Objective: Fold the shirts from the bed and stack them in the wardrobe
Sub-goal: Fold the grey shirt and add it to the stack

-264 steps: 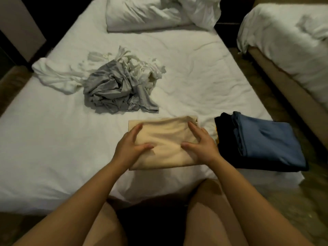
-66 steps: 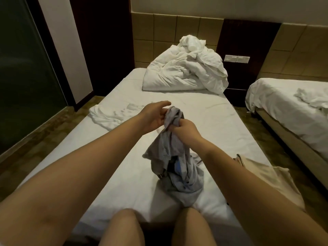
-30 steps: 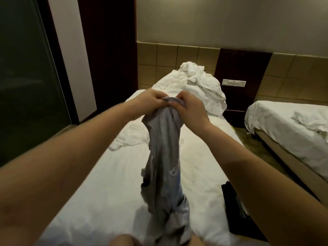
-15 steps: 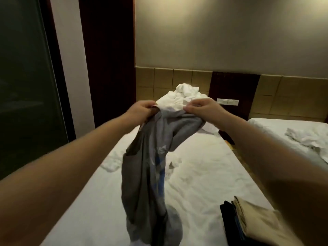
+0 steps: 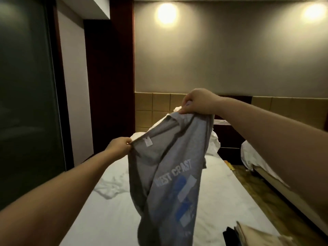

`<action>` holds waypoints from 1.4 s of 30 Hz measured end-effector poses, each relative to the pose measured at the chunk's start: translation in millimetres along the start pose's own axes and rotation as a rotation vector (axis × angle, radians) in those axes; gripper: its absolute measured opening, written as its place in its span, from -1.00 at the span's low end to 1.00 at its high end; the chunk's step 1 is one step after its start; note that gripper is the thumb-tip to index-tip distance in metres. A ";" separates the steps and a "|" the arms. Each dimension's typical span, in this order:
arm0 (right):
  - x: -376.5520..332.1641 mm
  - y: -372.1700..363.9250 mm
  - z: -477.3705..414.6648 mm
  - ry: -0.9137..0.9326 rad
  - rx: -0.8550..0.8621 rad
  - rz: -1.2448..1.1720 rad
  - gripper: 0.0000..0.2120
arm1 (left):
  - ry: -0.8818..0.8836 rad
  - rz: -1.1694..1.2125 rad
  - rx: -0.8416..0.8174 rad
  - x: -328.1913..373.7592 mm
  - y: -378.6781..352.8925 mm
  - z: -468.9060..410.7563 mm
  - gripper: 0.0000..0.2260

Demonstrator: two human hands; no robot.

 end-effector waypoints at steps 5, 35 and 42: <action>28.3 35.6 14.0 -0.107 0.418 -0.142 -0.69 | 0.076 0.349 0.004 -6.7 0.1 0.6 -0.81; 98.9 -40.9 71.8 -0.312 0.245 -0.033 -0.72 | -0.175 -0.054 0.097 62.5 21.0 13.0 -0.79; 95.3 5.3 52.6 -0.278 0.381 -0.118 -0.71 | -0.179 0.208 0.354 70.0 78.8 6.9 -0.71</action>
Point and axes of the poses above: each hand's wrist, its own z-axis away from the middle knuckle, its own y-axis out of the back of the hand, x = y × z, the point moved 6 cm from there along -z, towards the middle knuckle, and after that the axes turned 8 degrees about x, right-handed, at the moved point
